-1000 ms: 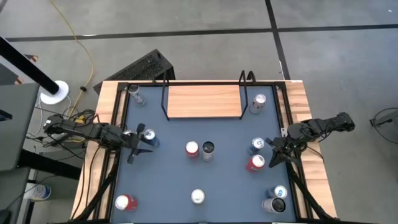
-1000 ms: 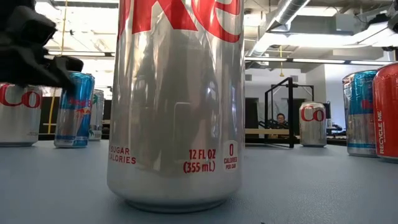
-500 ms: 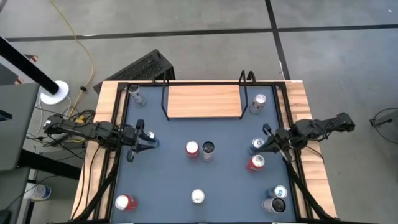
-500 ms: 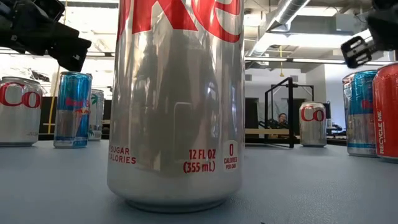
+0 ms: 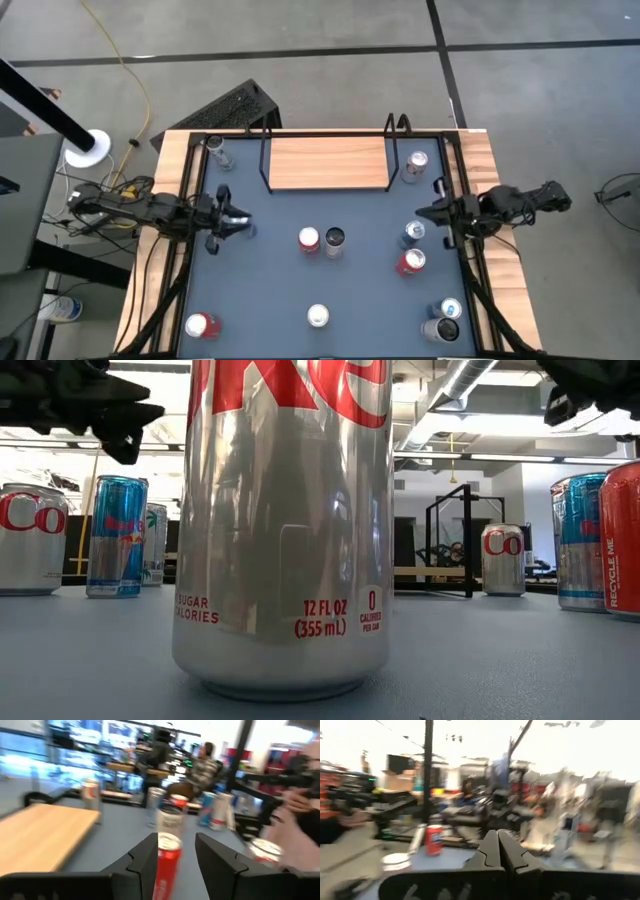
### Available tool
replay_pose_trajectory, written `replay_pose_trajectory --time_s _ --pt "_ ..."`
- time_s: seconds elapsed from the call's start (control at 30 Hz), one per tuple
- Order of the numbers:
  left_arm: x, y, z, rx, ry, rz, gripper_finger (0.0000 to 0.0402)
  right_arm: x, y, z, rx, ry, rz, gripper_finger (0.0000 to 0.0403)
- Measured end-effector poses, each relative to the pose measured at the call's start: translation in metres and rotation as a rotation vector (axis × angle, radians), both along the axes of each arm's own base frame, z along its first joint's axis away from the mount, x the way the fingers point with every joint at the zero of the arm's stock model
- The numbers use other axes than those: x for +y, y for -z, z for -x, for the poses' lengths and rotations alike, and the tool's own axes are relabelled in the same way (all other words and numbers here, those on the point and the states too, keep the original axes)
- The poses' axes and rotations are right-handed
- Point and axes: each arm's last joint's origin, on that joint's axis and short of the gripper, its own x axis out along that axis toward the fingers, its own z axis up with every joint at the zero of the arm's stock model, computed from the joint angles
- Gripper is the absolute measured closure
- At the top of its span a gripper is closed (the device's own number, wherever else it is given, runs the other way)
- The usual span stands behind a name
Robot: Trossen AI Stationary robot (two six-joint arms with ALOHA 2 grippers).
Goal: Place canned beverage on shelf
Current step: Put the top left blue soda can onto the shelf
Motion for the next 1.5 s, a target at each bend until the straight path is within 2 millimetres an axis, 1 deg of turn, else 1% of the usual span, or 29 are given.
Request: replay_pose_trajectory --time_s 0.07,0.13,0.23,0.33,0.43,0.5,0.6,0.7,0.8,0.93,1.03,1.13,1.23,1.33,1.4,1.5 --pt "0.001 0.000 -0.004 0.006 -0.043 -0.029 0.0278 0.000 -0.003 -0.001 -0.029 0.028 0.049 0.0403" --pt "0.001 -0.005 -0.008 0.048 -0.070 -0.046 0.0278 -0.001 -0.008 -0.001 -0.078 0.051 0.057 0.0403" --pt "0.004 -0.024 -0.013 0.141 -0.103 -0.041 0.0278 -0.003 -0.014 -0.004 -0.120 0.137 0.061 0.0401" --pt "0.006 -0.049 -0.015 0.243 -0.122 -0.052 0.0278 -0.006 -0.014 -0.013 -0.075 0.203 0.085 0.0389" --pt "0.007 -0.073 -0.016 0.344 -0.139 -0.062 0.0278 -0.008 -0.017 -0.021 -0.031 0.238 0.073 0.0361" --pt "0.010 -0.086 -0.014 0.417 -0.175 -0.033 0.0278 -0.010 -0.018 -0.028 0.002 0.261 0.073 0.0337" --pt "0.014 -0.096 -0.011 0.544 -0.249 0.008 0.0272 -0.013 -0.020 -0.039 0.056 0.289 0.077 0.0299" --pt "0.017 -0.104 -0.010 0.622 -0.275 0.072 0.0251 -0.015 -0.025 -0.049 0.091 0.310 0.070 0.0260" --pt "0.017 -0.107 -0.014 0.658 -0.252 0.103 0.0218 -0.017 -0.031 -0.057 0.117 0.327 0.076 0.0223" --pt "0.018 -0.103 -0.023 0.703 -0.238 0.108 0.0166 -0.019 -0.038 -0.068 0.141 0.339 0.082 0.0185" --pt "0.019 -0.099 -0.031 0.744 -0.243 0.084 0.0128 -0.020 -0.041 -0.074 0.162 0.345 0.085 0.0169" --pt "0.019 -0.094 -0.040 0.792 -0.225 0.032 0.0099 -0.019 -0.042 -0.080 0.201 0.343 0.093 0.0163" --pt "0.017 -0.089 -0.046 0.835 -0.162 -0.002 0.0086 -0.019 -0.041 -0.086 0.242 0.339 0.088 0.0163" --pt "0.015 -0.085 -0.051 0.872 -0.089 0.001 0.0084 -0.019 -0.039 -0.091 0.265 0.337 0.093 0.0163" --pt "0.015 -0.083 -0.053 0.890 -0.078 0.002 0.0084 -0.019 -0.038 -0.092 0.274 0.337 0.095 0.0163" --pt "0.016 -0.078 -0.051 0.951 -0.121 -0.023 0.0084 -0.019 -0.036 -0.093 0.286 0.336 0.097 0.0163"
